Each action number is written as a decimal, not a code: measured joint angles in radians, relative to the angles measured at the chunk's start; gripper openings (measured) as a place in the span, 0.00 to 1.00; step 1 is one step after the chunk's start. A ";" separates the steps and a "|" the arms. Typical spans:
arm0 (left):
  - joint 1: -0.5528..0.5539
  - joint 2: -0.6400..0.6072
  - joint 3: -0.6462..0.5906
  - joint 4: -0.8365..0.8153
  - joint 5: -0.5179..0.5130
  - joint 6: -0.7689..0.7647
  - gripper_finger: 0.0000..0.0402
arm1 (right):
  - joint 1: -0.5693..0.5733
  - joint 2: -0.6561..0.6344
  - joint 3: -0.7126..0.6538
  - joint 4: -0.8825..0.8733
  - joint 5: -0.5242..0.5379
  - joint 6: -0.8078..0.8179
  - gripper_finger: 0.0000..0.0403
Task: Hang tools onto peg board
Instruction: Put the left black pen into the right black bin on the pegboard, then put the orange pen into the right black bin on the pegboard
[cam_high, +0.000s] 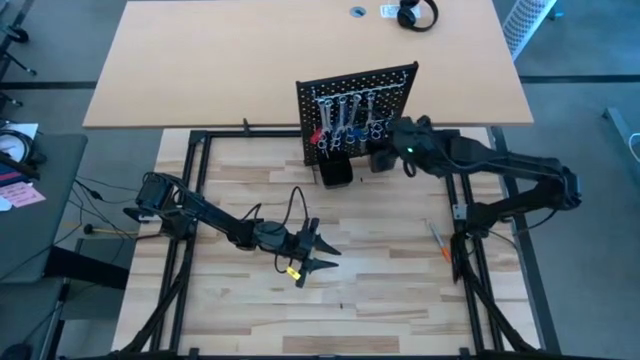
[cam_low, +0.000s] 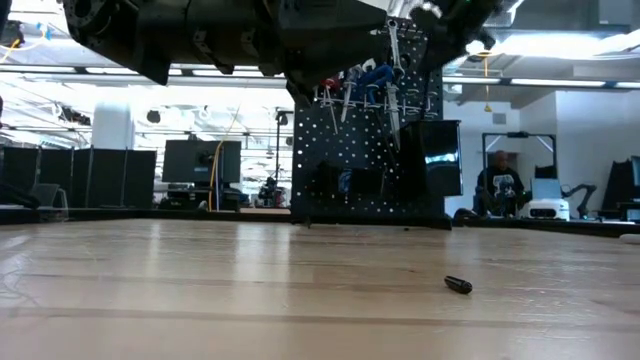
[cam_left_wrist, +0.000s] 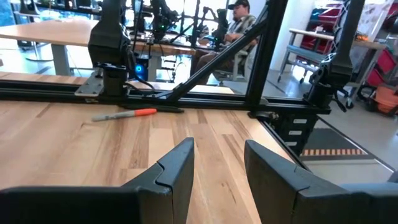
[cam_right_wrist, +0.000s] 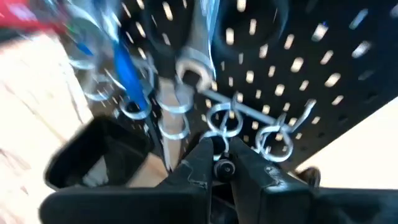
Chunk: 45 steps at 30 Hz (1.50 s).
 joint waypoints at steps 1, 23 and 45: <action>0.000 0.000 0.000 0.000 0.000 0.000 0.33 | -0.013 0.012 0.000 -0.012 -0.022 0.010 0.12; 0.000 0.000 0.000 -0.024 0.000 0.000 0.33 | 0.193 -0.082 0.000 -0.165 -0.131 0.051 0.48; -0.002 0.000 0.000 -0.016 0.000 -0.034 0.33 | 0.527 0.070 -0.488 -0.576 -0.615 0.957 0.42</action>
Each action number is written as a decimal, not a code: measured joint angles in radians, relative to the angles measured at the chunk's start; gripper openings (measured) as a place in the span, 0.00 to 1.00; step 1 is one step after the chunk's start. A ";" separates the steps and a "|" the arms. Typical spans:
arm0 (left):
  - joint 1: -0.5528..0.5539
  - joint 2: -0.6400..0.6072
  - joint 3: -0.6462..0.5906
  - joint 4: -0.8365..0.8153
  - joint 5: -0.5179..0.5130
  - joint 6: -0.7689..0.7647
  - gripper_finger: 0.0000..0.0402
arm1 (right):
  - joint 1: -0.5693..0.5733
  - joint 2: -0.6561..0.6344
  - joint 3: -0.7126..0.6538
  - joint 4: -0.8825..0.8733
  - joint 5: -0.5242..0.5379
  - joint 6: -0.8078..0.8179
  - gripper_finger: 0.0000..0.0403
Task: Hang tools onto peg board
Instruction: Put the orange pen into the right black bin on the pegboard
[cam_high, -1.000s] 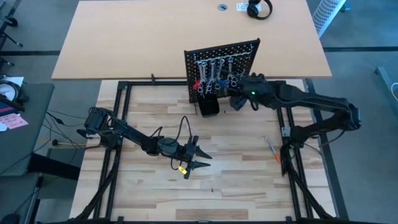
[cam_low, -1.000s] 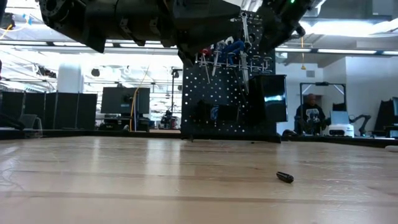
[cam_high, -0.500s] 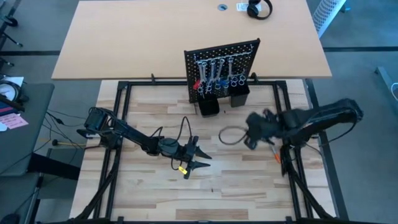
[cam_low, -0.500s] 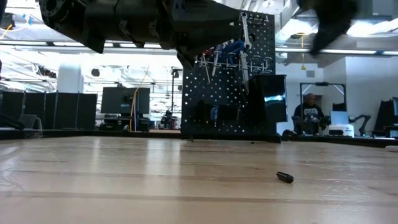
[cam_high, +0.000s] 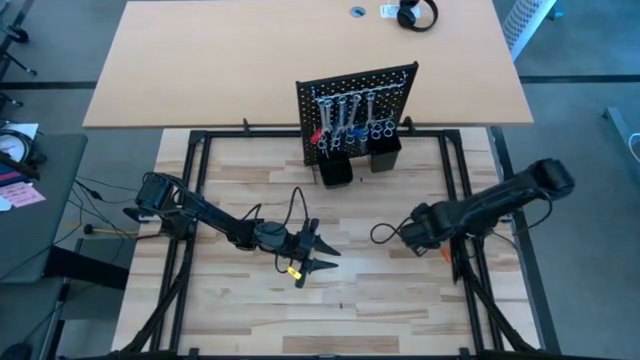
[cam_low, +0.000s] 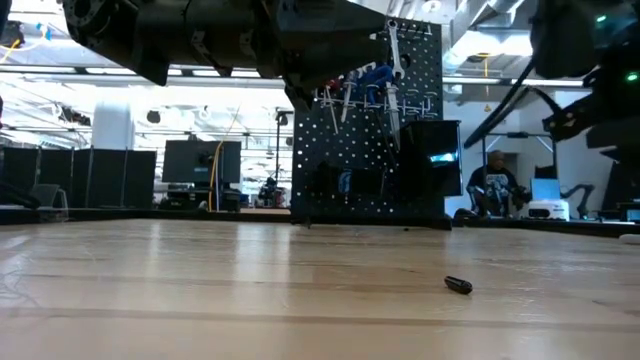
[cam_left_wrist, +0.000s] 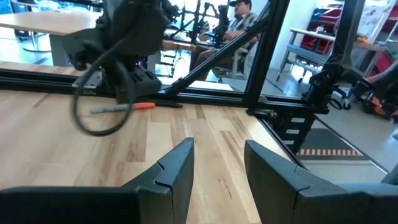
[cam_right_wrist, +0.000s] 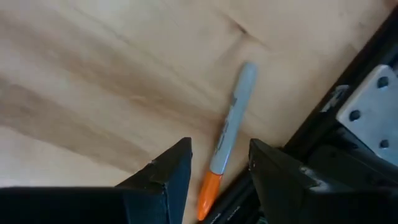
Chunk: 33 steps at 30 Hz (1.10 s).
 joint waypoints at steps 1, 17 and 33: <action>0.000 0.000 0.000 0.000 0.000 0.000 0.33 | -0.011 0.007 0.008 -0.015 0.000 0.004 0.42; -0.002 -0.001 0.001 0.003 0.000 -0.009 0.33 | -0.168 0.276 0.004 -0.002 -0.111 -0.167 0.38; -0.003 -0.001 0.001 0.003 0.000 -0.015 0.33 | -0.298 0.375 0.014 0.137 -0.257 -0.603 0.38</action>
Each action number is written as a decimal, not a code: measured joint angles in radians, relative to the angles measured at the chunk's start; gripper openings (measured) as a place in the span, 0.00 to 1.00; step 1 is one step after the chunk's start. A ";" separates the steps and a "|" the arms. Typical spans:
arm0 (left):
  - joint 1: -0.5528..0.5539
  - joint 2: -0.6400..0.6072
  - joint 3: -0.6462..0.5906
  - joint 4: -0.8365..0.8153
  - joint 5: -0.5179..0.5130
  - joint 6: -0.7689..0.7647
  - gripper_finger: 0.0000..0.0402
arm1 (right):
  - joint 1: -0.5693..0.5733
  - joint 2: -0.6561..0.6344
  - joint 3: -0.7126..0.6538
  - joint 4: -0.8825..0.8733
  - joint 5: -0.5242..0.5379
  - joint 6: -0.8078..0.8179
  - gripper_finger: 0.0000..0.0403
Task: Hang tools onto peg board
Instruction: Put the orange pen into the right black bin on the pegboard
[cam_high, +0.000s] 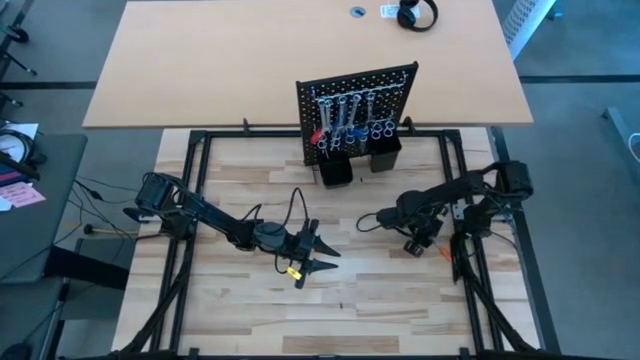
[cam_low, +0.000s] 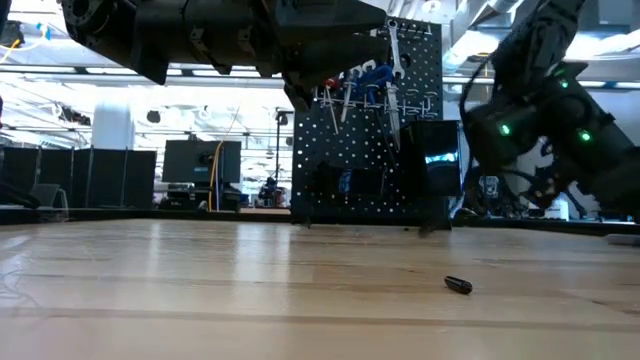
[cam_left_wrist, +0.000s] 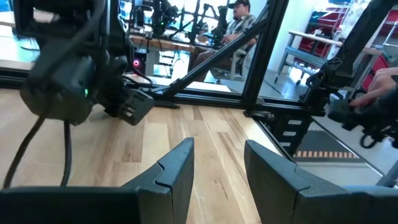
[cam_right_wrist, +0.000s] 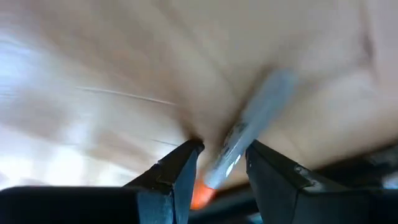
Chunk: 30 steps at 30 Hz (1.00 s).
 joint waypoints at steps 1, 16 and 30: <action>0.000 0.000 0.000 0.000 0.000 0.000 0.33 | 0.002 -0.012 0.006 0.023 -0.008 -0.008 0.38; 0.000 0.000 0.000 0.011 0.000 0.000 0.33 | 0.187 -0.013 0.020 0.159 0.021 -0.004 0.22; 0.000 0.000 0.000 0.032 -0.003 0.001 0.33 | 0.335 -0.108 0.148 0.646 0.483 0.036 0.10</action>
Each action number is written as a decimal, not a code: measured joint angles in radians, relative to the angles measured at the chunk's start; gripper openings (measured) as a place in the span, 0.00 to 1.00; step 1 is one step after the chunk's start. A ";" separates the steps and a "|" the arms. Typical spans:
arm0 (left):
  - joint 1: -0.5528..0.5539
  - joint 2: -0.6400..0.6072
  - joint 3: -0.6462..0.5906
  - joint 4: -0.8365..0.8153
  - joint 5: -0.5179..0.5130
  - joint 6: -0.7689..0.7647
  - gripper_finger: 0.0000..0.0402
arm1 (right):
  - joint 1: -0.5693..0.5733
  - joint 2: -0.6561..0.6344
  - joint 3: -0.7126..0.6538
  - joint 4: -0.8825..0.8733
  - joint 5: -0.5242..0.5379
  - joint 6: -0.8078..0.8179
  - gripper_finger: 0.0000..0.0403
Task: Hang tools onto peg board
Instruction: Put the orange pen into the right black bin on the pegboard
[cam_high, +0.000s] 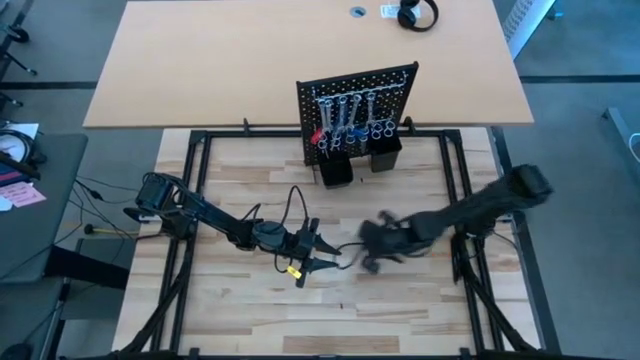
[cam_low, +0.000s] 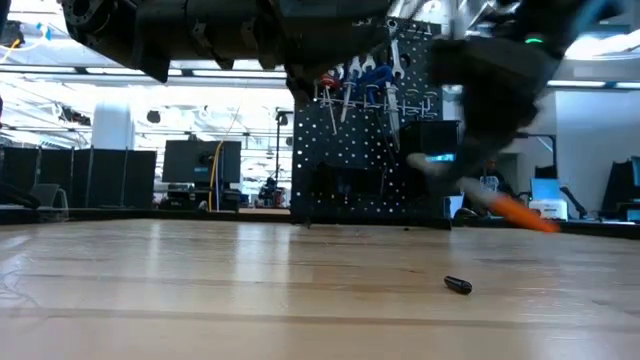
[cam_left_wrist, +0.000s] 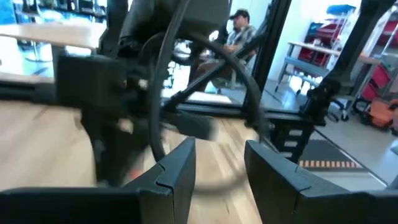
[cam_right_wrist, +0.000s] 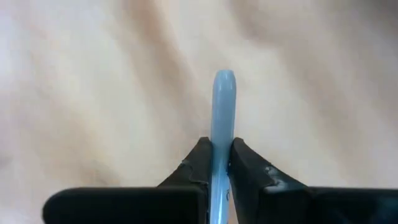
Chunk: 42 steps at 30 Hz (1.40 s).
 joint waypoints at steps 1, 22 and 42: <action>0.000 -0.001 0.000 0.004 -0.001 0.000 0.33 | 0.005 -0.030 -0.012 -0.024 0.056 -0.004 0.10; -0.004 -0.001 0.007 -0.018 0.004 0.008 0.33 | -0.140 -0.460 -0.016 0.672 0.755 -0.868 0.10; -0.005 -0.001 0.006 -0.044 0.004 0.037 0.33 | -0.529 -0.345 -0.017 0.550 0.541 -0.843 0.12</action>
